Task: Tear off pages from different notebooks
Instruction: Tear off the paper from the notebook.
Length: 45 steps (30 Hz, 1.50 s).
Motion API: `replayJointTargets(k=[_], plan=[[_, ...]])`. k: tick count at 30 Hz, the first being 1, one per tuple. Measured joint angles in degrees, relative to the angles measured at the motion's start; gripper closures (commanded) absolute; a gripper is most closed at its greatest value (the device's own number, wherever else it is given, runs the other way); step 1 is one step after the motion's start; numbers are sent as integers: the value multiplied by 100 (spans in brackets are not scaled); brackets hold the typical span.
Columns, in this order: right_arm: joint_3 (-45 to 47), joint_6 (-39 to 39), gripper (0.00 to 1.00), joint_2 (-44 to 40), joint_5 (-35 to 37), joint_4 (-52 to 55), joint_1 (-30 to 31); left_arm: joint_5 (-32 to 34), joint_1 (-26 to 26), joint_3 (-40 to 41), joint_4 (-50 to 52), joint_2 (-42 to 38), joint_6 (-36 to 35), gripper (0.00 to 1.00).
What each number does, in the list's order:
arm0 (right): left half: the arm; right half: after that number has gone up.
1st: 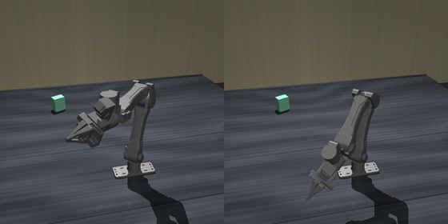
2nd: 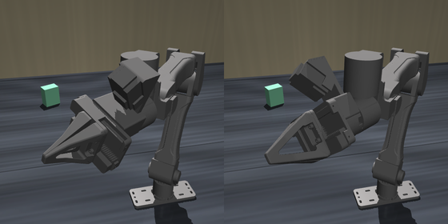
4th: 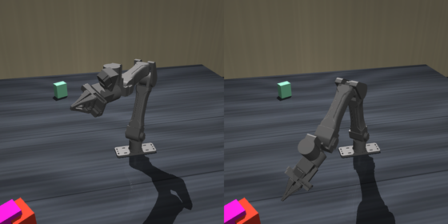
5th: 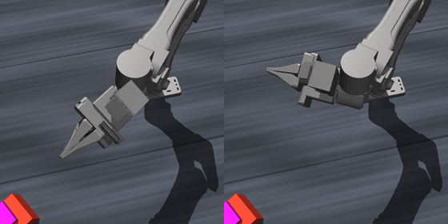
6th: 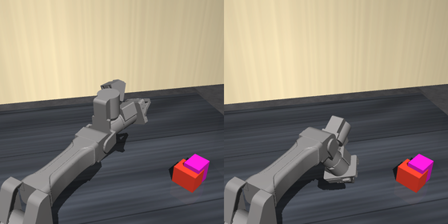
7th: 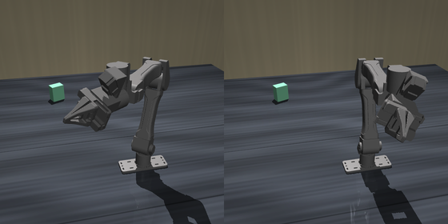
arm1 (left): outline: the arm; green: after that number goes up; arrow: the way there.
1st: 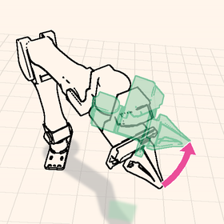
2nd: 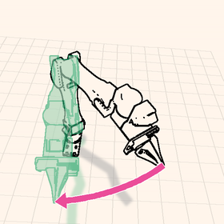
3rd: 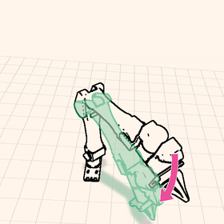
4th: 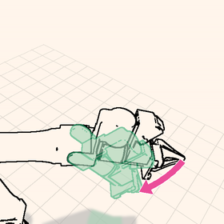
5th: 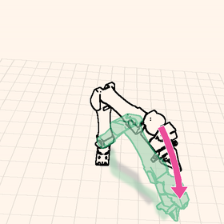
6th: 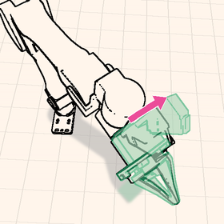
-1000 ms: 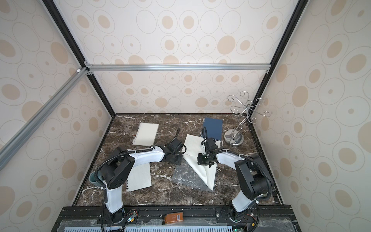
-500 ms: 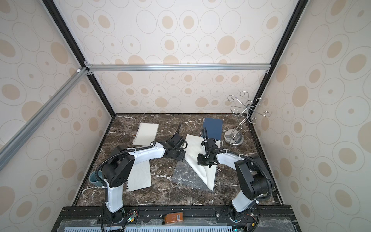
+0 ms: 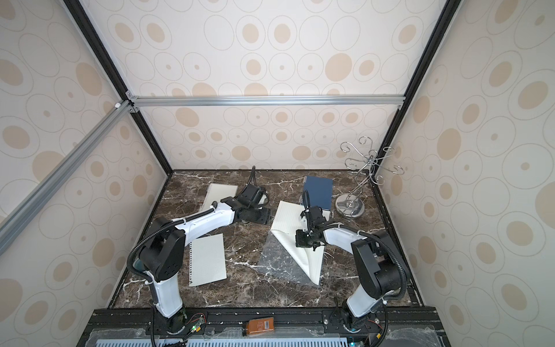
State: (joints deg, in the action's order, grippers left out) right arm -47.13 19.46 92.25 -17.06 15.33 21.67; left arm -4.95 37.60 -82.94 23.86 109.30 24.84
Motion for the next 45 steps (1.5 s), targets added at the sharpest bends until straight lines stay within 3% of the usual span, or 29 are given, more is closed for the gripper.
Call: replayJointTargets(k=[5, 11, 25, 45], plan=[[0, -4, 100, 0, -9, 9, 0, 192, 179, -575, 46, 553, 66, 40], [0, -2, 100, -61, -2, 28, -4, 531, 365, -640, 374, 1034, 70, 46], [426, 404, 100, -437, -35, -304, -44, 946, 446, -896, 960, 1405, -155, 56], [1593, 1703, 100, -627, -398, -1971, -459, 660, 411, -1366, 1174, 1703, -802, 65]])
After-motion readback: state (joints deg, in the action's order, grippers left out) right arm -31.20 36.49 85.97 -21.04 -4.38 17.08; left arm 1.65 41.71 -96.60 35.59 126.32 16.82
